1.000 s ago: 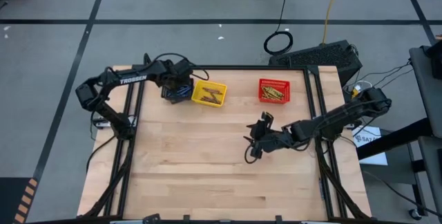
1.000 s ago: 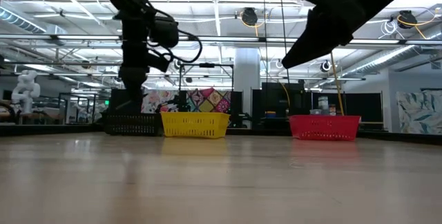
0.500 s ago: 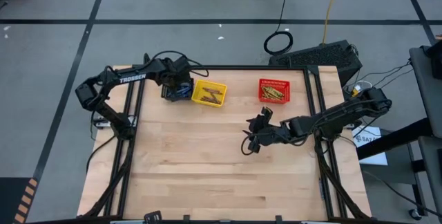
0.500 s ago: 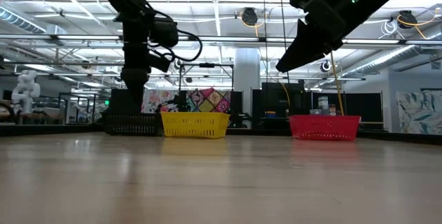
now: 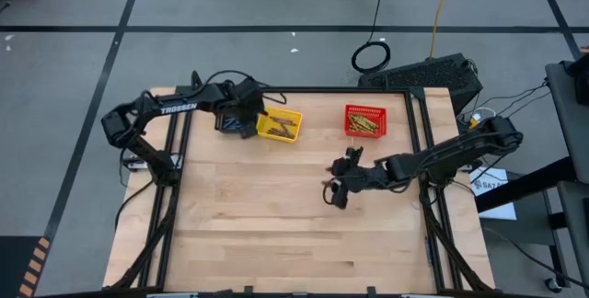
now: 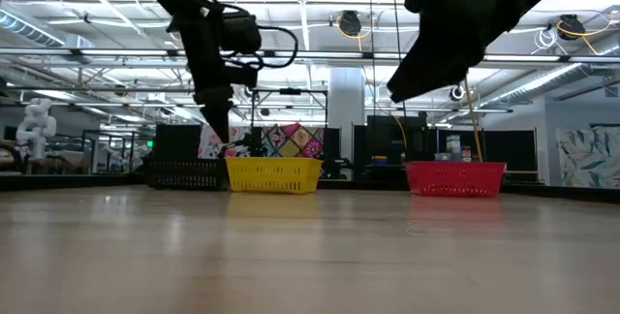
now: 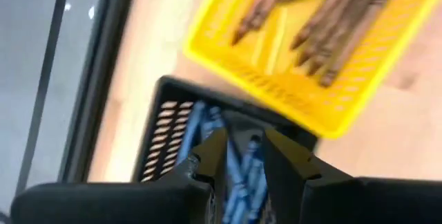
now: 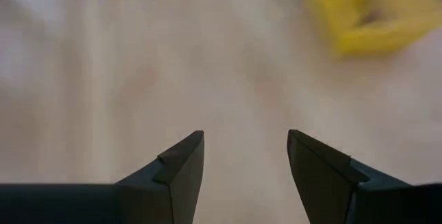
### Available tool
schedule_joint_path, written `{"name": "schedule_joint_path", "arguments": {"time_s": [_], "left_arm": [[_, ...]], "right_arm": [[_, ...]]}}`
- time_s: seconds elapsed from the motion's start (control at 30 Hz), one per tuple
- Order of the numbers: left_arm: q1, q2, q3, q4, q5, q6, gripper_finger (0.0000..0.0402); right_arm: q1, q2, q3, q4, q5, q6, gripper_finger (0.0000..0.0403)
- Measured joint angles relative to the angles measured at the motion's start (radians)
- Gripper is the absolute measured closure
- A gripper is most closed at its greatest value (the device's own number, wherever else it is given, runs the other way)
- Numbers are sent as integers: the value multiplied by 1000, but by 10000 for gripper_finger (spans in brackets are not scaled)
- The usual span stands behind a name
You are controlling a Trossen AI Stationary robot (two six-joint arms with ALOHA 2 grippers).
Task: Sort crayons
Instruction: Put the blue crayon into the black bin
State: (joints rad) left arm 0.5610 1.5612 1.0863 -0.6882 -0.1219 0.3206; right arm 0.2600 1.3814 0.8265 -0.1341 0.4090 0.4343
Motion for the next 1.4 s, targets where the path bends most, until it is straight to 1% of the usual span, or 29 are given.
{"name": "schedule_joint_path", "arguments": {"time_s": [0.07, 0.1, 0.2, 0.37, 0.57, 0.7, 0.83, 0.97, 1.13, 1.27, 1.4], "left_arm": [[-36, 0, 0, -3, 0, 3, 317], [-57, 0, 0, -5, 0, 2, 317], [-121, 0, 0, -9, 1, 2, 317], [-218, 0, 0, -29, -4, 1, 317], [-304, 0, 0, -132, -11, -1, 317], [-353, 0, 0, -185, -12, -7, 317], [-393, 0, 0, -187, -13, 0, 317], [-421, 0, 0, -185, -13, 7, 317], [-443, 0, 0, -185, -14, 7, 317], [-448, 0, 0, -185, -14, 7, 317], [-448, 0, 0, -185, -14, 6, 317]], "right_arm": [[2, -3, 1, 4, -134, 104, 209], [6, -3, 1, 3, -182, 153, 209], [30, -3, 1, -16, -249, 271, 209], [77, -4, 1, -122, -254, 488, 209], [156, -4, 1, -251, -254, 808, 209], [223, -4, 1, -270, -257, 997, 209], [299, -4, 1, -271, -257, 1159, 209], [375, 1, 1, -323, -261, 1338, 209], [473, 5, 1, -417, -337, 1579, 209], [538, 5, 1, -425, -342, 1689, 209], [580, 8, 1, -429, -382, 1795, 209]]}}
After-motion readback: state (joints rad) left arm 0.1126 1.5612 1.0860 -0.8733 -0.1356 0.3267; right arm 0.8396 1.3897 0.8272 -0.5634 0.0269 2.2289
